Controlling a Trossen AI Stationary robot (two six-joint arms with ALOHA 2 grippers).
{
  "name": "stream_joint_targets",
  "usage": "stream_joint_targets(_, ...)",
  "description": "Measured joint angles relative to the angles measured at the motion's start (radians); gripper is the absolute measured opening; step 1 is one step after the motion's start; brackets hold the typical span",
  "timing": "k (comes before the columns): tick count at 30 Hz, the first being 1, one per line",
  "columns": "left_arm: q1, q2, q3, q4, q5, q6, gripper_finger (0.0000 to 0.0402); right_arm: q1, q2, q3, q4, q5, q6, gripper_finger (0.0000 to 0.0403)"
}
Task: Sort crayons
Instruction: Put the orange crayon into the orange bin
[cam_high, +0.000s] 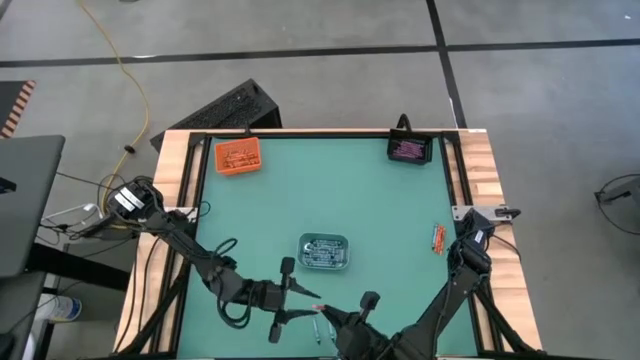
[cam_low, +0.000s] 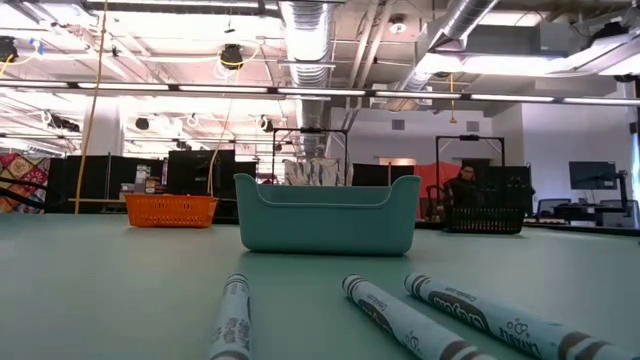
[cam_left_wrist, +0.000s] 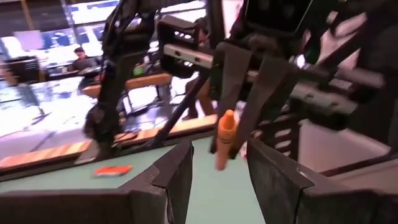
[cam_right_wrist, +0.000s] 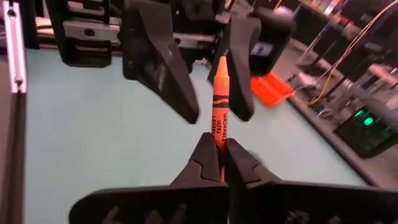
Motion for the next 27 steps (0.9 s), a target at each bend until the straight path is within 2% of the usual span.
stream_joint_targets(8,0.009,0.000,0.000,0.074,0.081,0.016,0.0141,-0.001,-0.003,0.000,0.040,0.031,-0.068,0.0000)
stream_joint_targets(14,0.009,0.000,0.008,0.103,0.085,0.041,0.0138,-0.006,-0.003,0.000,0.068,0.031,-0.096,0.0000)
stream_joint_targets(17,0.009,0.000,0.014,0.089,0.086,0.041,0.0118,-0.006,-0.003,0.000,0.093,0.032,-0.130,0.0000)
stream_joint_targets(23,0.013,0.000,0.015,0.065,0.119,0.042,0.0051,-0.006,-0.003,0.000,0.135,0.050,-0.187,0.0000)
stream_joint_targets(27,0.013,0.000,0.015,0.060,0.129,0.057,0.0031,-0.005,-0.003,0.000,0.142,0.054,-0.194,0.0000)
